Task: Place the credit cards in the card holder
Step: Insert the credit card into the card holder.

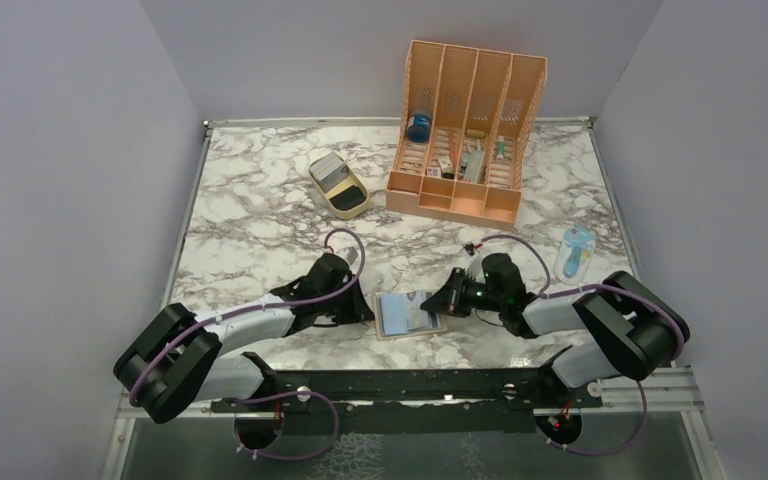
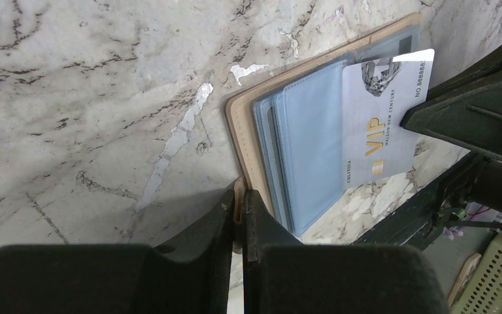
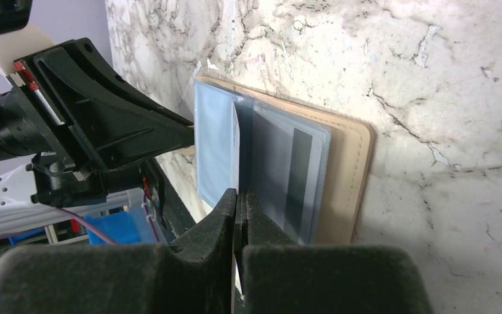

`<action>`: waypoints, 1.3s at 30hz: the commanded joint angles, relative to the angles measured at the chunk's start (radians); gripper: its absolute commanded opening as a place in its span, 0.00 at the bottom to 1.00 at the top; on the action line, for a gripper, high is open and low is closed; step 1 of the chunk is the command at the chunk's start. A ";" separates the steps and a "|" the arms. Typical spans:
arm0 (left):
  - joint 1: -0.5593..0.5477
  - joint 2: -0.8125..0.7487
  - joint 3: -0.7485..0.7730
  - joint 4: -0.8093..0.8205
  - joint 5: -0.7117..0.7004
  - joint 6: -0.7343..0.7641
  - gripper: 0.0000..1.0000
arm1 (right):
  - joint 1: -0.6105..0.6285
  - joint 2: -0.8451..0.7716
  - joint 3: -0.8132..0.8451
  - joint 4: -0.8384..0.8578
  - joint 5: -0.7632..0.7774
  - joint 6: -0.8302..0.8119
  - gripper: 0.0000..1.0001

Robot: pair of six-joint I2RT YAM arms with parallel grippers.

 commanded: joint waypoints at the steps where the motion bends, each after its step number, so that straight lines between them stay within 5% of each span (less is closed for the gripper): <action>1: -0.012 -0.015 -0.045 -0.067 -0.021 -0.022 0.10 | -0.003 0.009 -0.034 0.066 0.026 -0.008 0.01; 31: -0.034 0.012 -0.067 -0.001 -0.022 -0.048 0.09 | 0.042 0.069 0.016 0.012 0.030 0.021 0.01; 36: -0.034 0.002 -0.069 -0.002 -0.028 -0.048 0.09 | 0.062 0.052 0.075 -0.146 0.064 -0.026 0.05; 39: -0.035 0.005 -0.070 -0.001 -0.028 -0.048 0.09 | 0.063 -0.003 0.126 -0.336 0.127 -0.085 0.17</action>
